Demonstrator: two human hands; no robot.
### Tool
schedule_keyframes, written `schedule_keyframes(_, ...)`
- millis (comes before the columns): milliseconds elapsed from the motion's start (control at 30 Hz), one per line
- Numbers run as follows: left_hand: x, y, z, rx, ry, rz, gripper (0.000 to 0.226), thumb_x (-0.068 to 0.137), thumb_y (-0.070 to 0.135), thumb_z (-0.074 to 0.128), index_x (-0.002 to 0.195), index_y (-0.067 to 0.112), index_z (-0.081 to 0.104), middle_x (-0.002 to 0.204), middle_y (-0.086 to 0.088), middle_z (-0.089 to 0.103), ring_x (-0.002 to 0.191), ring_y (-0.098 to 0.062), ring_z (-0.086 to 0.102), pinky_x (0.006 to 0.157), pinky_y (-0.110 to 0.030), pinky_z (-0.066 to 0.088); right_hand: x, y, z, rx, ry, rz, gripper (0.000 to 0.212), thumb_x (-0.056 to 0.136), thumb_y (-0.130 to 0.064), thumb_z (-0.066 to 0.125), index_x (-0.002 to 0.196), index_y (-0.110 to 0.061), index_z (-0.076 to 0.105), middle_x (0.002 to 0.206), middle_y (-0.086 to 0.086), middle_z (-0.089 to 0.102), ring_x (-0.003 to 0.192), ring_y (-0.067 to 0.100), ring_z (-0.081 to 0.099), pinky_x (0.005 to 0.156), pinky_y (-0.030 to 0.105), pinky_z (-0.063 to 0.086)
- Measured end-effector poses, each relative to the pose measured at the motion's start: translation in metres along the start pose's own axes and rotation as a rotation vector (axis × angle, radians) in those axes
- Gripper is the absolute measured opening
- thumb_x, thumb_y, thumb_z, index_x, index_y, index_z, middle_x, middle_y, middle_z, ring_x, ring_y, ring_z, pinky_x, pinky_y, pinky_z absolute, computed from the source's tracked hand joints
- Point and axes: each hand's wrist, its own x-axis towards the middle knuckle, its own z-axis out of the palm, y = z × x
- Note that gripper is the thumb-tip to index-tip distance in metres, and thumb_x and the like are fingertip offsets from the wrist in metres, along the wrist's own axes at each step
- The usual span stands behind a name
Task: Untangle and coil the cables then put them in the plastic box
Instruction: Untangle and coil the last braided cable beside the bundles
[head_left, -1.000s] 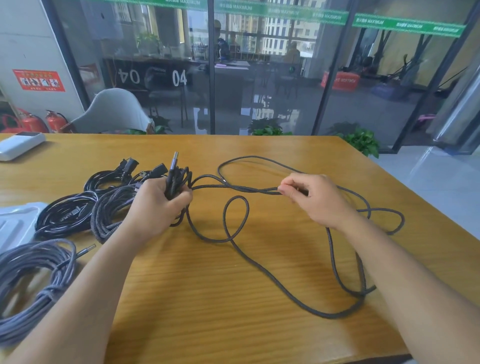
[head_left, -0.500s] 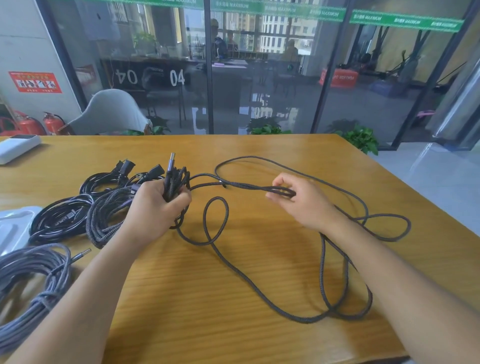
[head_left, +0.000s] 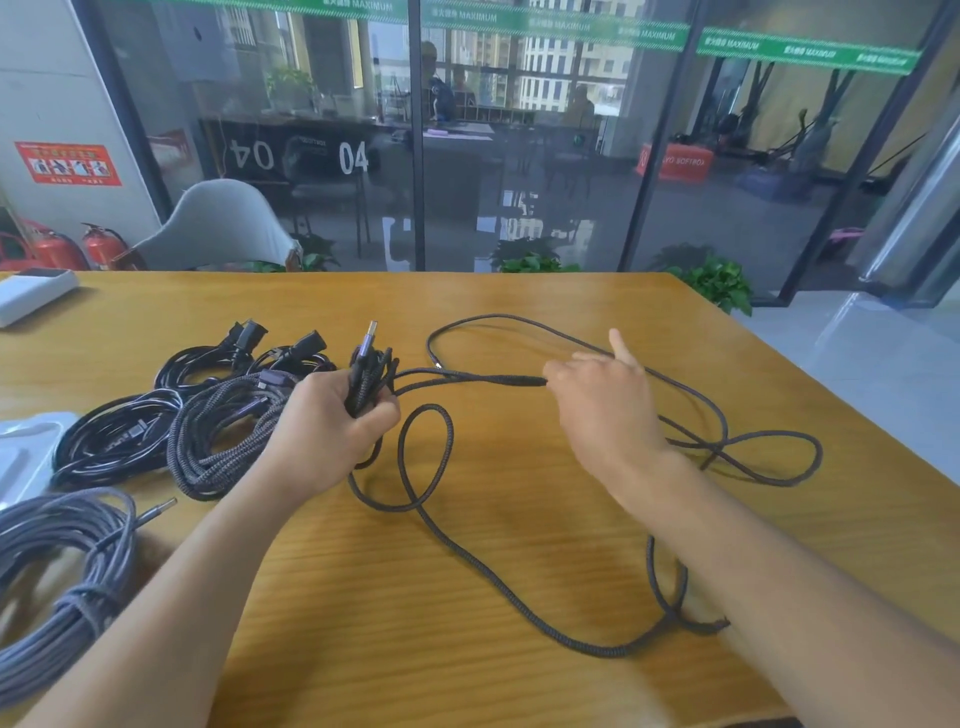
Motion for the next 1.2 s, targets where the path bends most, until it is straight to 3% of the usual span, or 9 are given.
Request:
schedule_keyframes(67,-0.001,0.001,0.004,-0.003,-0.004,0.004,0.039,0.093,0.008,0.068,0.061,0.017,0.048,0.050,0.010,0.038,0.045,-0.008,0.031,0.044,-0.017,0.028,0.005,-0.008,-0.004,0.044,-0.194,0.050,0.028,0.088,0.012,0.059,0.099,-0.014,0.064,0.070,0.000,0.060,0.067,0.023,0.057,0.123,0.047,0.032)
schedule_keyframes(167,0.000,0.001,0.001,-0.016,0.021,0.004,0.034,0.093,0.008,0.067,0.064,0.012,0.050,0.052,0.007,0.039,0.046,-0.008,0.031,0.044,-0.019,0.028,0.011,-0.006,-0.007,0.485,-0.212,0.257,0.020,0.108,-0.011,0.050,0.112,-0.017,0.069,0.091,0.001,0.072,0.085,0.024,0.065,0.079,0.038,0.050)
schedule_keyframes(233,0.002,0.000,-0.004,-0.018,0.036,0.008,0.027,0.094,0.009,0.066,0.071,0.001,0.055,0.055,0.001,0.043,0.048,-0.011,0.033,0.047,-0.025,0.032,0.013,-0.003,-0.005,0.719,-0.236,0.320,0.026,0.111,-0.019,0.042,0.111,-0.016,0.068,0.092,-0.003,0.071,0.088,0.020,0.064,0.075,0.037,0.049)
schedule_keyframes(333,0.002,0.001,-0.015,-0.064,0.075,0.003,0.031,0.096,0.009,0.064,0.069,0.000,0.051,0.054,0.001,0.043,0.048,-0.012,0.033,0.046,-0.025,0.033,0.014,0.005,-0.005,1.082,-0.367,0.293,0.030,0.114,-0.024,0.036,0.115,-0.015,0.064,0.078,-0.020,0.062,0.073,0.002,0.059,0.075,0.029,0.043)
schedule_keyframes(433,0.002,0.002,-0.019,-0.086,0.079,0.008,0.028,0.096,0.006,0.064,0.069,0.006,0.059,0.054,0.001,0.046,0.049,-0.013,0.036,0.046,-0.024,0.034,0.012,0.017,-0.012,1.357,-0.451,0.241,0.026,0.107,-0.044,0.051,0.110,-0.020,0.062,0.060,-0.015,0.037,0.057,0.012,0.032,0.066,0.030,0.034)
schedule_keyframes(533,0.002,0.002,-0.016,-0.076,0.059,0.015,0.022,0.097,0.008,0.065,0.075,0.010,0.067,0.058,-0.007,0.054,0.053,-0.019,0.043,0.053,-0.031,0.041,0.012,0.019,-0.010,1.288,-0.354,0.153,0.029,0.088,-0.054,0.069,0.100,-0.028,0.065,0.064,-0.013,0.048,0.061,0.009,0.042,0.060,0.025,0.037)
schedule_keyframes(733,0.003,0.002,-0.016,-0.070,0.059,0.017,0.027,0.097,0.012,0.066,0.080,-0.007,0.059,0.058,-0.003,0.045,0.052,-0.016,0.037,0.050,-0.029,0.035,0.010,0.015,0.002,1.113,-0.037,0.004,0.026,0.105,-0.034,0.060,0.087,-0.023,0.075,0.072,-0.006,0.060,0.067,0.014,0.053,0.061,0.033,0.042)
schedule_keyframes(900,0.001,0.007,-0.013,-0.056,0.034,0.036,0.027,0.096,0.013,0.066,0.076,-0.004,0.060,0.058,-0.003,0.046,0.052,-0.016,0.037,0.050,-0.026,0.034,0.026,0.018,0.004,1.436,-0.171,0.524,0.034,0.107,-0.026,0.058,0.084,-0.011,0.077,0.069,0.002,0.069,0.073,0.018,0.068,0.069,0.037,0.057)
schedule_keyframes(1200,0.002,0.003,-0.015,-0.032,0.069,-0.006,0.034,0.097,0.013,0.065,0.074,-0.004,0.048,0.057,-0.003,0.039,0.049,-0.013,0.030,0.044,-0.021,0.027,0.022,0.088,0.049,0.957,-0.305,0.904,0.042,0.104,-0.040,0.056,0.075,-0.016,0.076,0.077,-0.001,0.067,0.074,0.023,0.059,0.074,0.043,0.050)
